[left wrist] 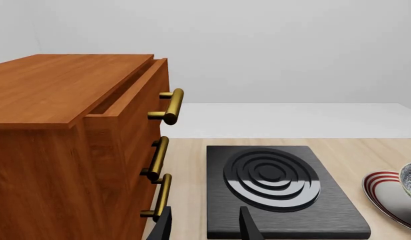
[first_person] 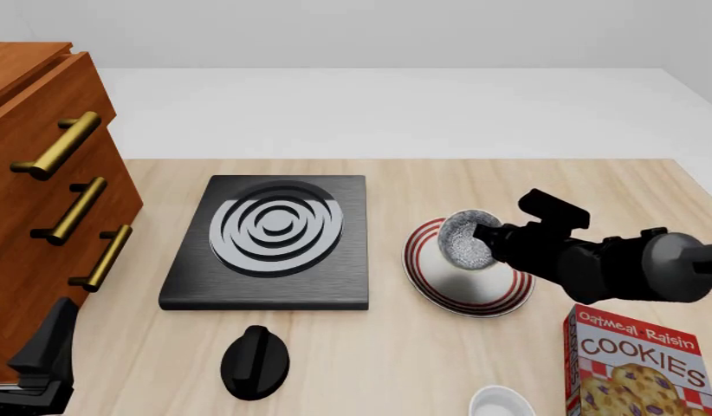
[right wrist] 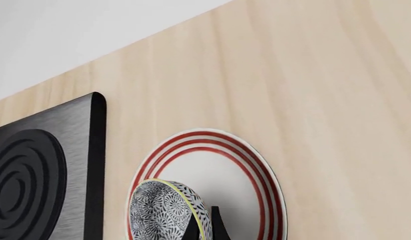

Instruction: Pick the akita bowl on the ramekin and place it on the plate.

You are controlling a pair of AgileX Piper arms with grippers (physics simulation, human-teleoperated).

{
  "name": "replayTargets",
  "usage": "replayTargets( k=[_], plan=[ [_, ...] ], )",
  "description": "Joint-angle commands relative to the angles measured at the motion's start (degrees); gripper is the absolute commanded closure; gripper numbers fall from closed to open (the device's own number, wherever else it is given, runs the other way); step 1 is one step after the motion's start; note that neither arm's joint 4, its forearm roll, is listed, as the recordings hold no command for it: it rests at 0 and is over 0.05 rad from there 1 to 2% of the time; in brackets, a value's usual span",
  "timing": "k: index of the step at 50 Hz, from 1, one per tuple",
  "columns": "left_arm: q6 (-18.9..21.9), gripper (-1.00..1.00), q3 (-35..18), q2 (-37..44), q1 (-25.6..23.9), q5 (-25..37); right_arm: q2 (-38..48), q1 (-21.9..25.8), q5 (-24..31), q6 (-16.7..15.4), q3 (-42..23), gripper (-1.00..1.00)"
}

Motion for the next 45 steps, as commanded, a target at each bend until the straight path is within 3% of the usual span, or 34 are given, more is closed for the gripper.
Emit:
replayTargets(
  k=[1,45],
  plan=[
    [-0.01,-1.0,0.01,0.28,0.01,-0.3,1.99,-0.19,-0.68,0.54,-1.04,1.0],
    [-0.02,-1.0,-0.03,0.26,0.02,-0.26,6.32,-1.43,-3.28,0.63,-0.68,1.0]
  ],
)
